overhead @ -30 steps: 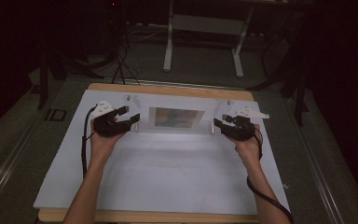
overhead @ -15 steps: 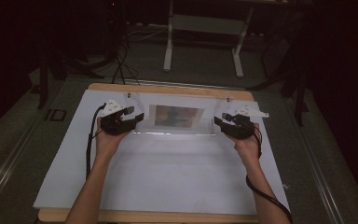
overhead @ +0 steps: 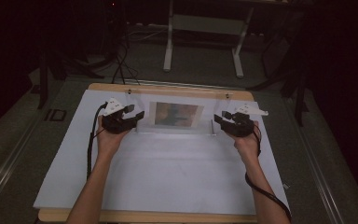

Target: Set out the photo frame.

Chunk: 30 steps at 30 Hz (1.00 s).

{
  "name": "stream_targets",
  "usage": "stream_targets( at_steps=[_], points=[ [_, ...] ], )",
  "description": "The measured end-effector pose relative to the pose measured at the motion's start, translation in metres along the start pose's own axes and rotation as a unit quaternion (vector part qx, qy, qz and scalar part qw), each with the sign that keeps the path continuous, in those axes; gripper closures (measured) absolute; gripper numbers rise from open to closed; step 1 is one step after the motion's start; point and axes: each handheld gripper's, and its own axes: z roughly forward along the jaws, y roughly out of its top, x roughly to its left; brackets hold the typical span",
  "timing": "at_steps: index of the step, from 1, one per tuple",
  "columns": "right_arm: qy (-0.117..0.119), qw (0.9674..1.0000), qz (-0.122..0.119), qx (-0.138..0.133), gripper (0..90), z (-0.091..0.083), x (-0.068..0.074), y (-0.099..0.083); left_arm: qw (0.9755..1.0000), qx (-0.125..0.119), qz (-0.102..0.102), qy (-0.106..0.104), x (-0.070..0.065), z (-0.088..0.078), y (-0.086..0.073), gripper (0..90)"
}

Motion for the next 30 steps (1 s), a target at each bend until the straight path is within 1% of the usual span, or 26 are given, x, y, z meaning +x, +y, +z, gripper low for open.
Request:
stream_targets(
  at_steps=[5,7,11,14,15,17,19,22,28,30],
  points=[
    [-0.006,1.0000,0.000,0.003,56.2,0.003,0.000,0.003,1.0000,0.003,0.001,0.007,0.001,0.003,0.002,45.4],
    [-0.008,1.0000,0.002,0.002,56.3,0.004,-0.001,0.003,0.9999,0.002,0.002,0.011,0.001,0.004,0.003,45.5],
    [-0.011,0.9999,0.010,0.006,56.2,0.007,-0.002,0.006,0.9999,0.002,-0.002,0.016,0.002,0.006,0.003,45.5],
    [-0.012,0.9998,0.013,0.008,57.0,0.008,-0.001,0.008,0.9998,0.006,-0.013,0.012,0.003,0.005,0.004,45.5],
    [-0.012,0.9998,0.013,0.008,57.0,0.008,-0.001,0.008,0.9998,0.006,-0.013,0.012,0.003,0.005,0.004,45.6],
    [-0.011,0.9998,0.015,0.009,57.8,0.008,0.000,0.008,0.9996,0.005,-0.028,0.007,0.005,0.002,0.005,45.7],
    [-0.008,0.9998,0.016,0.009,58.3,0.006,0.002,0.008,0.9995,0.006,-0.031,0.008,0.004,-0.001,0.006,45.7],
    [-0.007,0.9998,0.015,0.014,58.5,0.005,0.004,0.008,0.9990,0.018,-0.040,0.006,0.004,-0.004,0.007,45.7],
    [0.000,0.9995,0.010,0.031,59.5,-0.001,0.008,0.011,0.9983,0.032,-0.049,0.000,0.003,-0.009,0.008,45.6],
    [0.003,0.9993,0.010,0.035,59.5,-0.003,0.008,0.011,0.9983,0.034,-0.047,-0.002,0.002,-0.010,0.007,45.7]
  ],
)
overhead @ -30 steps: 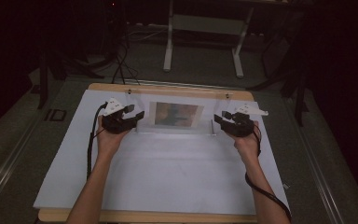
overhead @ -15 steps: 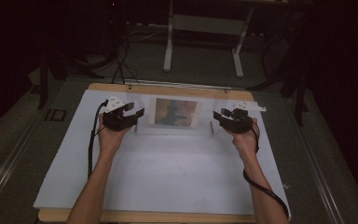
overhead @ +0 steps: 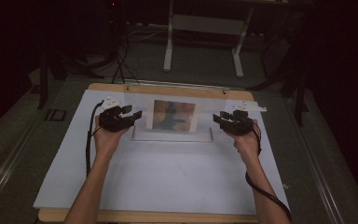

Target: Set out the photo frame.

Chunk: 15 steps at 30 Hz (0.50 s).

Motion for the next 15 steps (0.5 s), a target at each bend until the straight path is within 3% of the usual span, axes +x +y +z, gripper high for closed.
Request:
stream_targets(
  at_steps=[4,15],
  points=[
    [0.011,0.9999,0.009,0.001,59.7,-0.0001,-0.0027,-0.0035,1.0000,0.003,-0.003,-0.003,-0.0001,0.0001,-0.0007,45.7],
    [0.012,0.9999,0.010,0.005,60.9,-0.0063,0.0022,-0.0057,0.9998,0.003,-0.012,-0.014,0.0021,-0.0019,-0.0024,45.1]
  ],
)
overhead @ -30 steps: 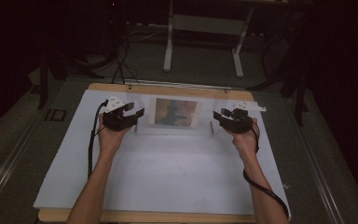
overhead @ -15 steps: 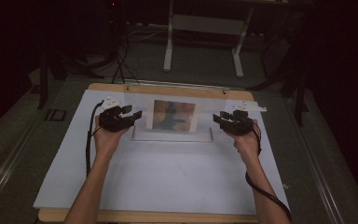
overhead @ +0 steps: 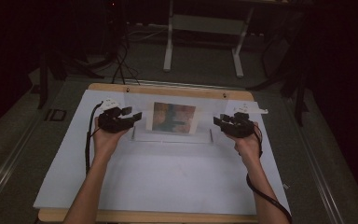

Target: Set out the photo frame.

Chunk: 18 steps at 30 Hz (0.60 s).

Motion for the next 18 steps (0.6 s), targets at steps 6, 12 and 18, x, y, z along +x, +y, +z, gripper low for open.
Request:
stream_targets(
  at_steps=[6,12,18],
  points=[
    [0.001,1.0000,-0.004,0.003,61.1,-0.007,0.003,-0.003,1.0000,0.008,0.004,0.000,-0.008,-0.005,-0.001,45.3],
    [0.004,0.9999,-0.007,0.007,61.2,-0.014,0.005,-0.006,0.9999,0.013,0.006,-0.005,-0.011,-0.009,-0.002,45.3],
    [0.009,0.9999,-0.006,0.005,61.1,-0.014,0.003,-0.007,1.0000,0.004,0.003,-0.005,-0.011,-0.009,-0.005,45.3]
  ],
)
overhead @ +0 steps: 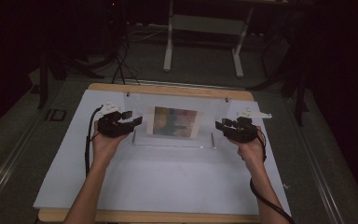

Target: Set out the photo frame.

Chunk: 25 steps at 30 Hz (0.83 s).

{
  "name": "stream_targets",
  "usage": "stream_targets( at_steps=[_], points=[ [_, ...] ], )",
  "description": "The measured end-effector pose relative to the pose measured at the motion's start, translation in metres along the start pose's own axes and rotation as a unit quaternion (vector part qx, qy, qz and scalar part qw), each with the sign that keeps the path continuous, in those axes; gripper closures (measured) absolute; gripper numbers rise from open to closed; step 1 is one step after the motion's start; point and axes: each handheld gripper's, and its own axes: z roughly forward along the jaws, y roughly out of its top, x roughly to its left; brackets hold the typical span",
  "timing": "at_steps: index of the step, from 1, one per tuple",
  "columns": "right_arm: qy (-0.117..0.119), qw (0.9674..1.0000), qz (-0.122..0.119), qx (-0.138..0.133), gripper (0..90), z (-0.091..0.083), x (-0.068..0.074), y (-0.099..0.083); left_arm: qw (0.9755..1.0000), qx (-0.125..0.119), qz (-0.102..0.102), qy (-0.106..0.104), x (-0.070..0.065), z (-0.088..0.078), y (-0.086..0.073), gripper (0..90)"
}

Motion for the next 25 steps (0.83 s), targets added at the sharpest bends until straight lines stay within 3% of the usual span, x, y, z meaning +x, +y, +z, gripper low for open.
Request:
stream_targets(
  at_steps=[4,8,12,16,20,25],
  points=[
    [0.006,0.9999,0.005,-0.006,59.9,0.003,-0.004,-0.001,1.0000,-0.002,-0.006,0.002,0.000,0.001,0.000,44.4],
    [0.010,0.9999,0.005,-0.005,50.1,0.005,-0.005,-0.004,0.9999,0.008,0.003,0.015,-0.002,0.000,0.000,36.5],
    [0.006,0.9998,0.014,-0.012,44.4,0.005,-0.008,-0.007,0.9998,-0.005,-0.016,0.009,0.004,-0.006,-0.004,33.1],
    [-0.015,0.9998,0.004,-0.010,40.0,0.001,-0.008,-0.012,0.9995,-0.017,-0.023,0.010,0.006,-0.017,-0.009,32.8],
    [-0.018,0.9997,0.007,-0.012,35.3,-0.008,-0.008,-0.022,0.9991,-0.025,-0.030,0.020,0.008,-0.032,-0.020,32.8],
    [-0.029,0.9995,0.006,-0.015,31.4,-0.021,-0.010,-0.037,0.9980,-0.016,-0.038,0.048,0.013,-0.056,-0.044,32.1]
  ],
)
